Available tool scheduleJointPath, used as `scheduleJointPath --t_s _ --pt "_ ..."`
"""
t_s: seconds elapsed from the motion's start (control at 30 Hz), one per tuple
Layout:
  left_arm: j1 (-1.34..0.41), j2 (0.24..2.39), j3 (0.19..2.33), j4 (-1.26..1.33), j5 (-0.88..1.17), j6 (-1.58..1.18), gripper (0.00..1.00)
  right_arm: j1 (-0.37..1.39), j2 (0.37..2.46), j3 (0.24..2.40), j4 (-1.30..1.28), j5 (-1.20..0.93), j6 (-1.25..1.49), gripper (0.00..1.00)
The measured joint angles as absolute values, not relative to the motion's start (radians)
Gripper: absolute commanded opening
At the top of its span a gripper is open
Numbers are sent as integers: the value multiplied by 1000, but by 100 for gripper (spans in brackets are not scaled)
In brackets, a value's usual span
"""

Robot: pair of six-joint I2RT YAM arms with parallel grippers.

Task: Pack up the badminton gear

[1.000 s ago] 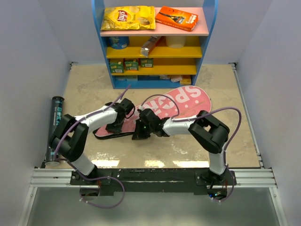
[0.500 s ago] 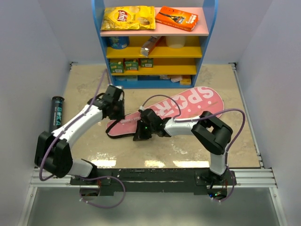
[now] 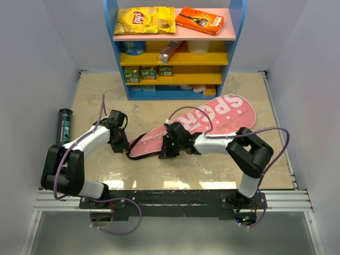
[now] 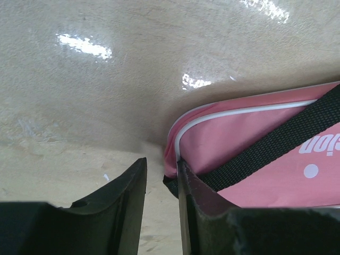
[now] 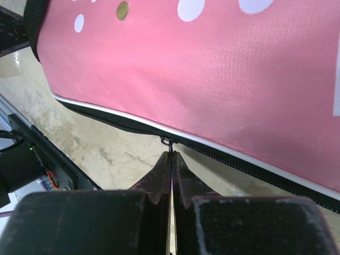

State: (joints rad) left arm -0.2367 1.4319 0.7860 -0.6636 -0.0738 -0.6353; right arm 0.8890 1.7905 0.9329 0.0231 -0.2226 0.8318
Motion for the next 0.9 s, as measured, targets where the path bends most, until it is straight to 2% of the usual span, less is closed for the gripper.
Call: scheduleJointPath --t_s 0.3,0.53,0.9 --pt "-231 1419 739 -587 -26 -646 32 889 1785 928 23 -224 818 0" --pt "-224 1395 668 -440 88 -648 30 913 1797 933 22 -222 818 0" --pt "-227 1385 624 -344 205 -644 28 1055 1938 1130 -4 -183 846 0"
